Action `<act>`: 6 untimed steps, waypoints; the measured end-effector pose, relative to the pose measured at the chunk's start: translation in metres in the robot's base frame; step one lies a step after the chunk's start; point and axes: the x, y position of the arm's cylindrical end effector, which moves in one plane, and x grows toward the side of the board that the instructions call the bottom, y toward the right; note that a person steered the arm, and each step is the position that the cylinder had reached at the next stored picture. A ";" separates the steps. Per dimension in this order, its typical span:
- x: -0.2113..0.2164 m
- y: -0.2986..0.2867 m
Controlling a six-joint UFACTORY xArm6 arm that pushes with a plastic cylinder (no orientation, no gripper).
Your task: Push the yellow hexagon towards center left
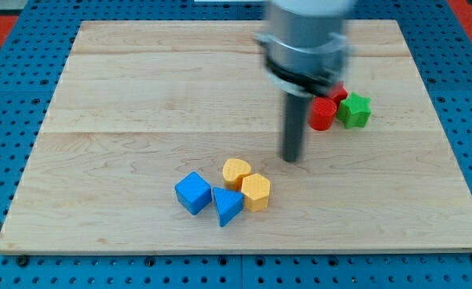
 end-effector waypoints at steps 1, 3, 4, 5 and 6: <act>0.044 0.061; 0.037 -0.033; 0.046 -0.013; 0.045 -0.041; 0.048 -0.072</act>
